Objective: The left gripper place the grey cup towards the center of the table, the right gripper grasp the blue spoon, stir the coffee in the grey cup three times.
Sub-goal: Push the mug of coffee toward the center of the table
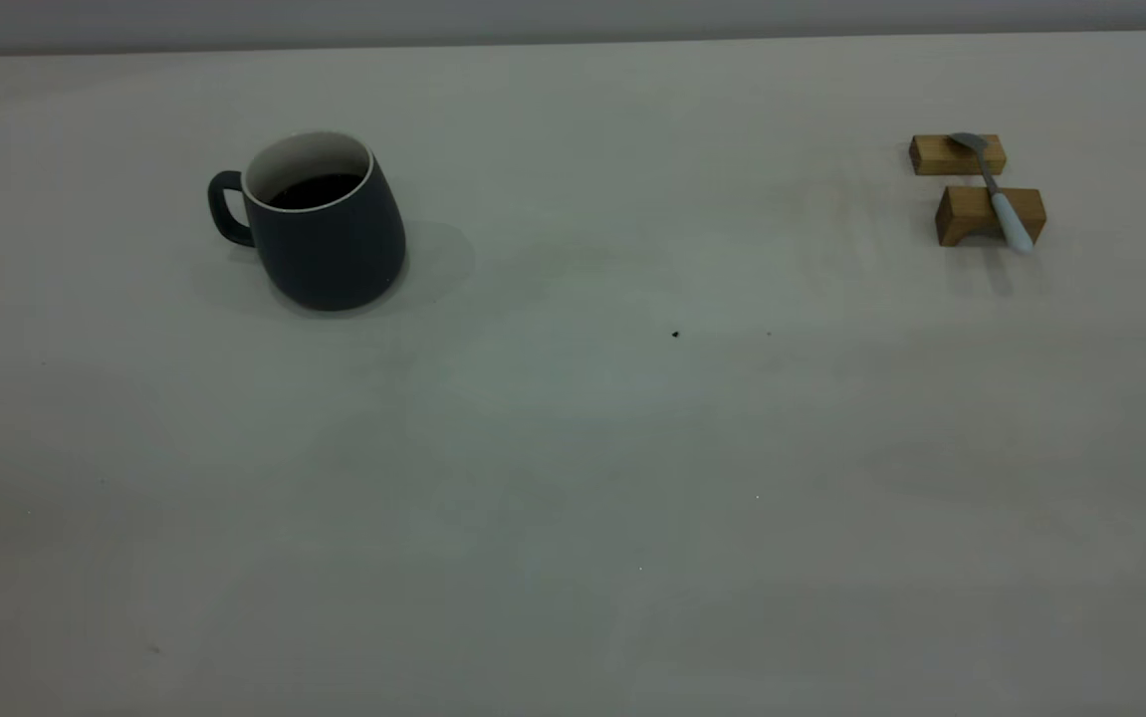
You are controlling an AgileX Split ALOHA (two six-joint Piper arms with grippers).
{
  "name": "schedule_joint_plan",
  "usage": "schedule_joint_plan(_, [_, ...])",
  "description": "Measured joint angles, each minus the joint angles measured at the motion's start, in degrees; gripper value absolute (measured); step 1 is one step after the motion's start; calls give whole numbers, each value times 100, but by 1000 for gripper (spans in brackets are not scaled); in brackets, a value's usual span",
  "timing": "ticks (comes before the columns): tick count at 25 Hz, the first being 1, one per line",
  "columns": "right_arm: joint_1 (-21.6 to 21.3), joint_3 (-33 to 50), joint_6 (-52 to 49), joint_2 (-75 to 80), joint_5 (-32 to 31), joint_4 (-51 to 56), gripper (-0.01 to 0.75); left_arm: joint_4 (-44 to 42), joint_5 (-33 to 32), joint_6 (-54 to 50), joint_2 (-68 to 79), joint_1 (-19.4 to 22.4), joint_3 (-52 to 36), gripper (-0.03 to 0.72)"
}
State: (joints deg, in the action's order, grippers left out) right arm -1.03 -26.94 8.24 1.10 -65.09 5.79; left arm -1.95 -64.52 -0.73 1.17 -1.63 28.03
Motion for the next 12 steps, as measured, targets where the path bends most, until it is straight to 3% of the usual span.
schedule_joint_plan(6, [0,0,0,0,0,0,240,-77,881,7,1739,0,267,243])
schedule_joint_plan(12, [0,0,0,0,0,0,240,-266,1989,487,4365,0,1082,258])
